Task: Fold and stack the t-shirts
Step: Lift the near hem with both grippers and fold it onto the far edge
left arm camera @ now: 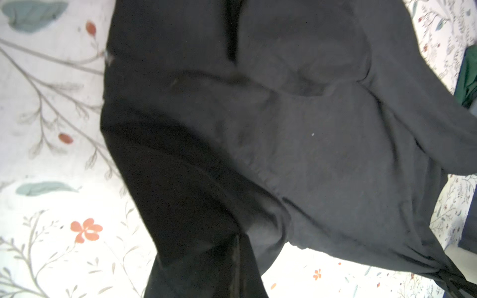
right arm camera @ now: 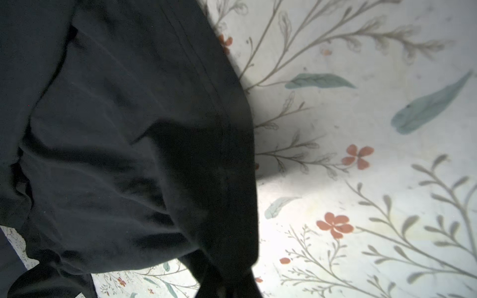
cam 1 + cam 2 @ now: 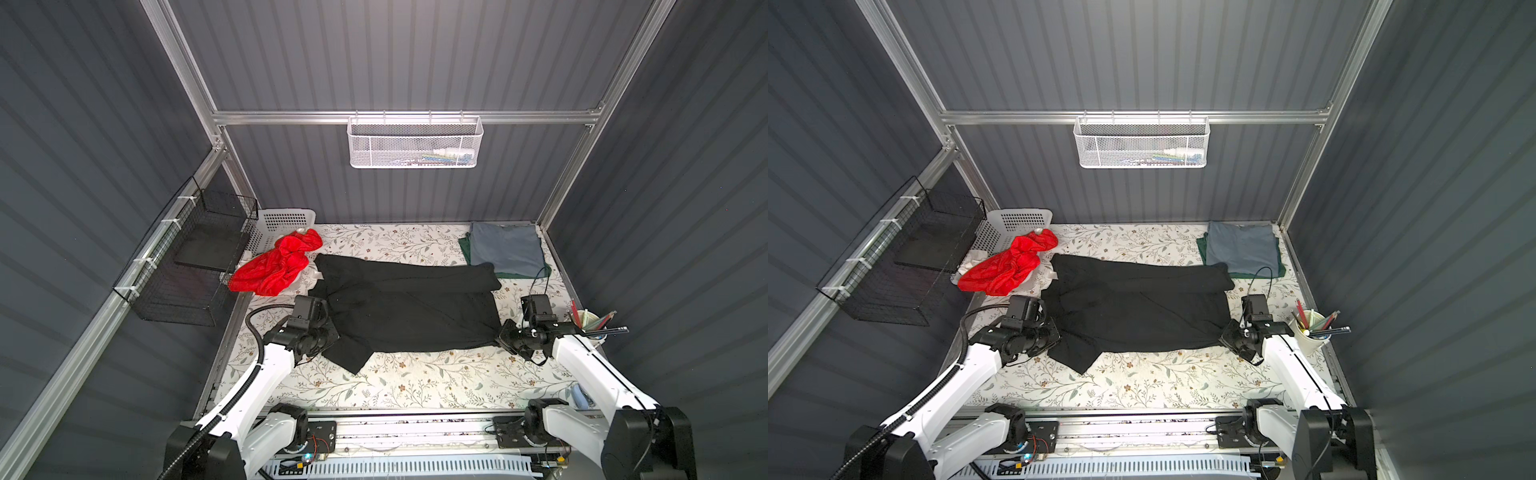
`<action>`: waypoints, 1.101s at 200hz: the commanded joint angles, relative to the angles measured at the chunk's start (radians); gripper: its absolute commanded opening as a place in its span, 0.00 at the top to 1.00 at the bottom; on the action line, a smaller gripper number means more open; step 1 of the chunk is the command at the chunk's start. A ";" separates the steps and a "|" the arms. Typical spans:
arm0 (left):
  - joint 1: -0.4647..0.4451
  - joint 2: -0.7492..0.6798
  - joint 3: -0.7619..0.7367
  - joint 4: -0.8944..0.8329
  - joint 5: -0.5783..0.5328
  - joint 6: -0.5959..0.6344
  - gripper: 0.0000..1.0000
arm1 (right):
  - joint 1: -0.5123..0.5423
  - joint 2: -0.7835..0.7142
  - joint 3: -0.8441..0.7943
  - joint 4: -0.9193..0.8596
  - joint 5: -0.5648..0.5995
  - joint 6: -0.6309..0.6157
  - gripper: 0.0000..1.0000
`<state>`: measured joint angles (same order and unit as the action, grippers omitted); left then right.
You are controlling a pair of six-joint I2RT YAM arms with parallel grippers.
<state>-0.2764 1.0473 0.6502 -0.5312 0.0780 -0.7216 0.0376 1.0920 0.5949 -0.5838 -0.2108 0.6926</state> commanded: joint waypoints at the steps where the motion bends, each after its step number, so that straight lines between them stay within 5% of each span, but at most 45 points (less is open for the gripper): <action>1: -0.004 0.040 0.062 0.059 -0.010 -0.004 1.00 | 0.002 0.020 0.063 0.012 0.033 -0.025 1.00; 97: 0.057 0.178 0.212 0.119 -0.028 0.045 1.00 | -0.001 0.299 0.262 0.088 0.034 -0.072 1.00; 220: 0.097 0.284 0.266 0.161 -0.046 0.069 1.00 | -0.003 0.450 0.393 0.083 0.059 -0.108 1.00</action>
<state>-0.1894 1.3144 0.8875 -0.3950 0.0475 -0.6724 0.0364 1.5249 0.9501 -0.4950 -0.1749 0.6037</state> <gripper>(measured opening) 0.046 0.046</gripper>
